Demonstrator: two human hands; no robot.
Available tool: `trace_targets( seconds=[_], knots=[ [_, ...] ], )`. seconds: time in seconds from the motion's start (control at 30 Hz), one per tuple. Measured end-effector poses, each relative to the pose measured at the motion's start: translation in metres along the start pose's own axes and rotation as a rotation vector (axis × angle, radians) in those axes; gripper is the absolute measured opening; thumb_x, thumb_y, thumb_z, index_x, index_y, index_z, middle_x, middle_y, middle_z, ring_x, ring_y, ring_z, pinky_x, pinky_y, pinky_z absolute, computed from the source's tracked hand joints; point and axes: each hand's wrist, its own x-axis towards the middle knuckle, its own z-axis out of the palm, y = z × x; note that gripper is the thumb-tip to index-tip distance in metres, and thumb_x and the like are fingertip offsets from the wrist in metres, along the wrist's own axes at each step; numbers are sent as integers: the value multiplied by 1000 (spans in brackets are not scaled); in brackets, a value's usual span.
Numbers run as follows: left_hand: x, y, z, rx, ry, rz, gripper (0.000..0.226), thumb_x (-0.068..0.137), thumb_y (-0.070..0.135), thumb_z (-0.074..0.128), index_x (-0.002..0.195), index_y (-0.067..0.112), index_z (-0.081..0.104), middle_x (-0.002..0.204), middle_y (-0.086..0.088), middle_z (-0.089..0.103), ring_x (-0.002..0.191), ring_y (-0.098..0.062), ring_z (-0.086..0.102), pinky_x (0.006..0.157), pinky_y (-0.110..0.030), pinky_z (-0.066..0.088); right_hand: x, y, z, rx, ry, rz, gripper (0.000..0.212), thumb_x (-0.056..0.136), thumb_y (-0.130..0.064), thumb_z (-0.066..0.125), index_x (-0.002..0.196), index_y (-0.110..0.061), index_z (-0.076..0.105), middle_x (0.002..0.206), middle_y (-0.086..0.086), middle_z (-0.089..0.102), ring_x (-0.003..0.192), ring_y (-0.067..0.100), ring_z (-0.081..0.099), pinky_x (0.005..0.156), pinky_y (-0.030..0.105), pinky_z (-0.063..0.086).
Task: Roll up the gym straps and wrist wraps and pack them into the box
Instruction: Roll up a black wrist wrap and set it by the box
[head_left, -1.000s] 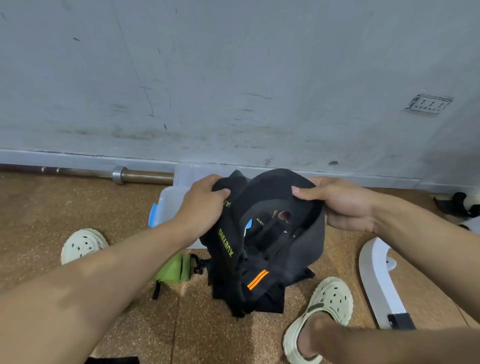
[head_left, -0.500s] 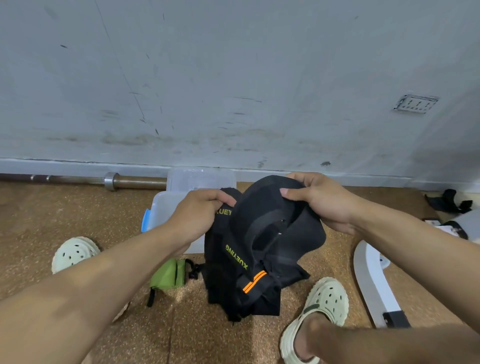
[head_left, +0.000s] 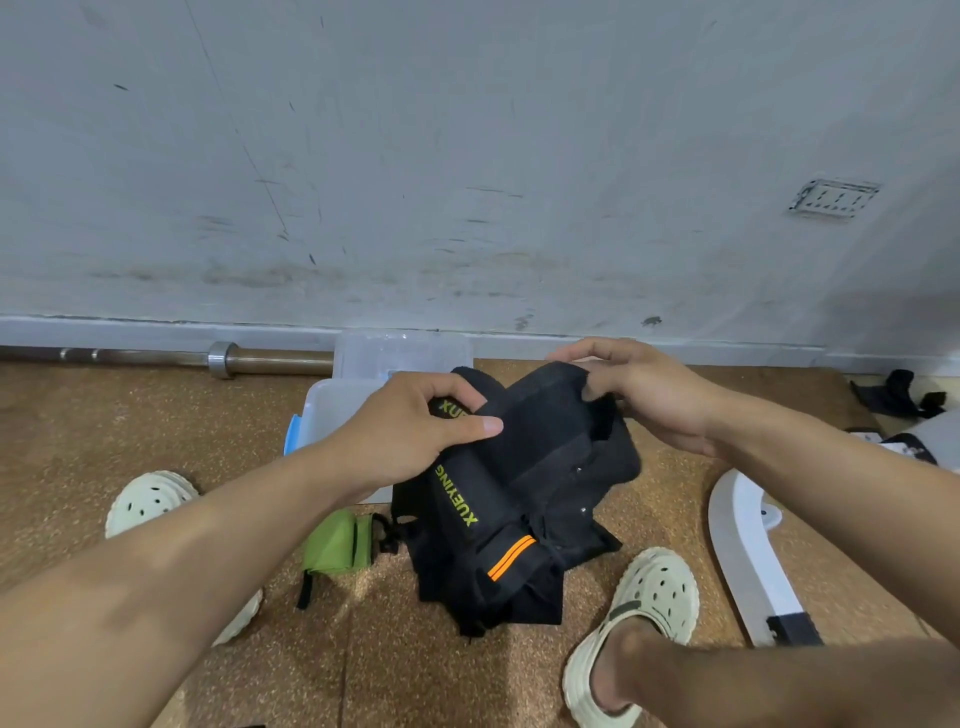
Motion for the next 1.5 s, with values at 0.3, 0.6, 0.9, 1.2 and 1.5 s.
trace_targets(
  seconds=[0.3, 0.6, 0.9, 1.2, 1.5],
  knots=[
    [-3, 3, -1, 200, 25, 53, 7, 92, 28, 74, 90, 30, 81, 83, 18, 76, 75, 4, 68, 65, -11, 49, -6, -10, 26, -491, -136, -216, 23, 82, -32, 86, 93, -16, 74, 88, 12, 77, 84, 35, 73, 77, 43, 58],
    [17, -8, -30, -141, 583, -32, 24, 100, 11, 62, 96, 31, 74, 119, 2, 69, 111, -19, 65, 100, -36, 55, -4, -4, 10, -160, -119, -231, 16, 87, -11, 77, 96, -8, 63, 83, 6, 79, 74, 20, 73, 70, 28, 59],
    [9, 3, -12, -280, 211, -241, 41, 90, 59, 65, 100, 22, 81, 99, -2, 80, 96, -19, 73, 90, -33, 52, -3, -10, 6, 195, -42, -293, 21, 79, -9, 73, 94, -14, 61, 82, 8, 79, 71, 15, 74, 71, 21, 56],
    [8, 3, -5, -397, 176, -215, 35, 87, 41, 77, 113, 18, 76, 102, 6, 79, 98, -13, 71, 84, -29, 53, 0, 4, 18, 152, -166, -219, 46, 88, 9, 68, 129, -11, 63, 109, 17, 78, 104, 30, 73, 101, 41, 56],
    [8, 8, -6, -591, 283, -63, 46, 78, -9, 79, 116, 15, 71, 106, -7, 78, 90, -18, 76, 77, -28, 61, 0, 4, 30, -23, -244, -131, 50, 91, 10, 68, 135, -14, 64, 115, 20, 74, 104, 23, 71, 93, 27, 55]
  ],
)
